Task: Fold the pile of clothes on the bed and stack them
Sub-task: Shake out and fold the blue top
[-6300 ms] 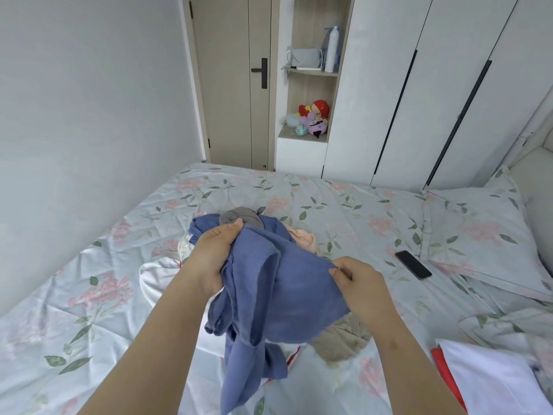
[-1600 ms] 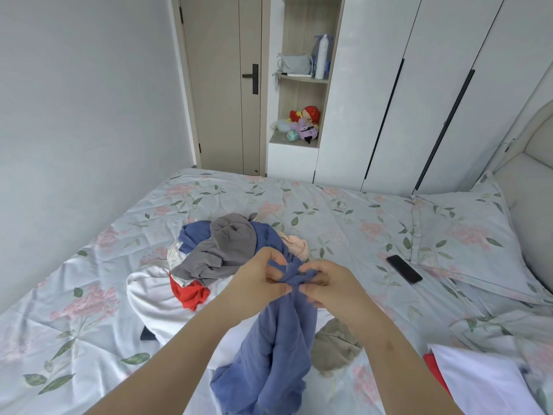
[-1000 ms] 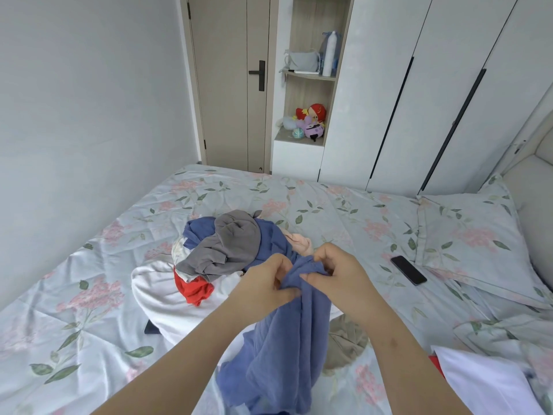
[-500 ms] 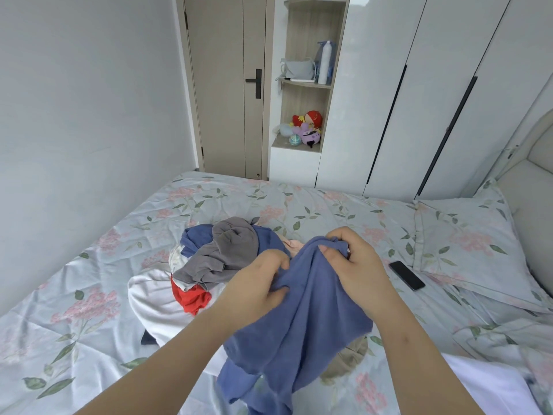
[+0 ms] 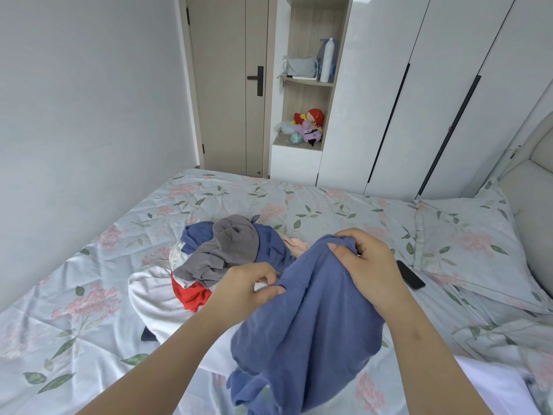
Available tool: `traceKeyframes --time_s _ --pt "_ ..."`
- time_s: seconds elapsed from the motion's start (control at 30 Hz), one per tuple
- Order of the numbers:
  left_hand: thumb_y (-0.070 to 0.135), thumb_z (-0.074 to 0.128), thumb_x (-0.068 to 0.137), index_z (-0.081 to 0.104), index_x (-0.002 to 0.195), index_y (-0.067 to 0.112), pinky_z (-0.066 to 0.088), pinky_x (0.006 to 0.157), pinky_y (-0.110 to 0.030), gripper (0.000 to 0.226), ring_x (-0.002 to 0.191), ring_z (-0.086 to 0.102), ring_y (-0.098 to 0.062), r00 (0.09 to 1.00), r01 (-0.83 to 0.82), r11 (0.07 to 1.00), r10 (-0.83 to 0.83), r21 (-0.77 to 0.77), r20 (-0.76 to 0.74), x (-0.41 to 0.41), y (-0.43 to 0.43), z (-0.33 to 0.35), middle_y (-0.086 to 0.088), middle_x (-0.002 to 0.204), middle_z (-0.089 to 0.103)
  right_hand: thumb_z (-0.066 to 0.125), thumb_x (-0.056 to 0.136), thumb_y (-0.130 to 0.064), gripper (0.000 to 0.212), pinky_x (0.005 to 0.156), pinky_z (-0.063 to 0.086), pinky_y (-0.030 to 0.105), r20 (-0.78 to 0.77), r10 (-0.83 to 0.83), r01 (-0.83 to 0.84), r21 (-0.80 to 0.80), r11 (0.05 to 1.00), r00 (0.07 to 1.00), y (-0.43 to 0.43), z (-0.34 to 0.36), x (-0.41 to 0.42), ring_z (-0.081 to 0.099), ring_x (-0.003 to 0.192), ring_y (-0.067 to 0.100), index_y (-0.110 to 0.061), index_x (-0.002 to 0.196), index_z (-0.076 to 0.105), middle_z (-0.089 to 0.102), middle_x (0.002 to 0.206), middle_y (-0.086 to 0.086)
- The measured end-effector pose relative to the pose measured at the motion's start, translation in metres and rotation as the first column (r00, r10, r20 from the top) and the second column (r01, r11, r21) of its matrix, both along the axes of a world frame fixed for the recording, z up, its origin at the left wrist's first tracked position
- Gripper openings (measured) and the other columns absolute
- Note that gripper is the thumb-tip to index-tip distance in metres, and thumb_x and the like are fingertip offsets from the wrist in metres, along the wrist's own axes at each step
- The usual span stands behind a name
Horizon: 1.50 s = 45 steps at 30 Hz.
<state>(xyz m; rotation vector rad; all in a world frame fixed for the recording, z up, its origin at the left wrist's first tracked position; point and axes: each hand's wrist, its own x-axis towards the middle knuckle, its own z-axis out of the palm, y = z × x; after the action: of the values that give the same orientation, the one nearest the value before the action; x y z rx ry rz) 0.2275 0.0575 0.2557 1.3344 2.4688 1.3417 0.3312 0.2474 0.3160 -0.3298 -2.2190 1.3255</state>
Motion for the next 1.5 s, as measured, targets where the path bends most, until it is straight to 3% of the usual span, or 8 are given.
traceKeyframes --time_s 0.27,0.47,0.67,0.8,0.9,1.2,1.37,1.5 --pt "-0.01 0.039 0.092 0.047 0.081 0.012 0.033 0.058 -0.014 0.026 0.064 0.038 -0.009 0.818 -0.159 0.968 0.019 0.194 0.575 0.031 0.009 -0.014 0.005 0.067 0.045 0.061 0.09 -0.016 0.02 0.067 0.04 0.001 0.003 0.014 -0.014 -0.01 1.0 1.0 0.0 -0.003 0.001 0.058 0.077 -0.011 -0.032 0.078 0.066 0.067 0.081 -0.025" --pt "0.062 0.063 0.067 0.043 0.091 0.033 0.036 0.068 -0.014 0.043 0.082 0.046 0.005 0.991 0.072 0.987 -0.054 -0.145 0.123 0.039 0.007 -0.025 0.031 0.092 0.044 0.061 0.089 -0.01 0.025 0.067 0.039 0.0 -0.013 0.062 -0.062 -0.035 0.997 0.998 0.0 -0.001 0.004 0.057 0.074 -0.015 -0.032 0.078 0.066 0.066 0.077 -0.031" --pt "0.041 0.065 0.084 0.054 0.078 0.02 0.038 0.083 -0.021 0.024 0.117 0.051 -0.009 0.992 0.126 0.952 -0.128 -0.278 0.013 0.03 0.01 -0.031 0.015 0.15 0.017 0.061 0.087 0.0 0.03 0.07 0.043 0.002 0.101 0.304 -0.293 -0.114 0.949 0.947 0.001 0.009 0.015 0.062 0.079 -0.012 -0.028 0.079 0.071 0.071 0.082 -0.022" --pt "0.05 0.06 0.076 0.057 0.072 0.013 0.042 0.073 -0.027 0.038 0.089 0.054 -0.013 0.97 0.231 0.856 -0.239 -0.462 0.041 0.025 0.016 -0.02 0.012 0.103 0.056 0.061 0.086 0.0 0.029 0.069 0.045 0.006 0.16 0.371 -0.351 -0.137 0.926 0.915 0.0 0.011 0.016 0.063 0.077 -0.006 -0.025 0.077 0.072 0.073 0.08 -0.01" --pt "0.048 0.058 0.085 0.044 0.069 0.018 0.031 0.065 -0.025 0.037 0.076 0.044 -0.012 0.985 0.057 0.852 -0.132 -0.52 -0.108 0.012 0.011 -0.021 0.01 0.069 0.041 0.062 0.086 -0.001 0.028 0.071 0.045 0.005 0.108 0.287 -0.268 -0.161 0.95 0.952 0.003 0.007 0.016 0.064 0.082 -0.007 -0.027 0.079 0.073 0.073 0.085 -0.015" --pt "0.02 0.079 0.075 0.058 0.062 0.008 0.04 0.063 -0.021 0.027 0.064 0.051 -0.005 0.999 -0.023 0.997 0.025 -0.07 0.022 -0.025 -0.018 -0.002 0.005 0.065 0.053 0.064 0.088 -0.011 0.019 0.061 0.043 0.002 -0.025 -0.084 0.079 -0.144 0.986 0.996 0.017 -0.002 0.009 0.057 0.064 -0.009 -0.024 0.076 0.07 0.068 0.071 -0.017" --pt "0.014 0.075 0.078 0.043 0.052 0.011 0.028 0.055 -0.018 0.042 0.051 0.035 0.0 0.984 0.054 0.968 -0.094 -0.245 -0.154 -0.034 -0.015 0.0 0.009 0.054 0.036 0.062 0.089 -0.012 0.025 0.063 0.041 0.0 -0.097 -0.054 0.045 -0.09 0.995 0.994 0.02 0.01 0.008 0.058 0.071 -0.015 -0.034 0.079 0.067 0.066 0.074 -0.03" --pt "0.013 0.084 0.068 0.061 0.059 0.008 0.033 0.055 -0.01 0.025 0.053 0.048 0.0 0.985 -0.142 0.986 0.132 -0.086 -0.111 -0.03 -0.01 0.003 0.017 0.056 0.043 0.056 0.093 -0.011 0.025 0.065 0.043 0.002 -0.122 -0.064 0.049 -0.126 0.991 0.99 0.02 0.008 0.01 0.059 0.075 -0.013 -0.032 0.085 0.066 0.067 0.079 -0.029"
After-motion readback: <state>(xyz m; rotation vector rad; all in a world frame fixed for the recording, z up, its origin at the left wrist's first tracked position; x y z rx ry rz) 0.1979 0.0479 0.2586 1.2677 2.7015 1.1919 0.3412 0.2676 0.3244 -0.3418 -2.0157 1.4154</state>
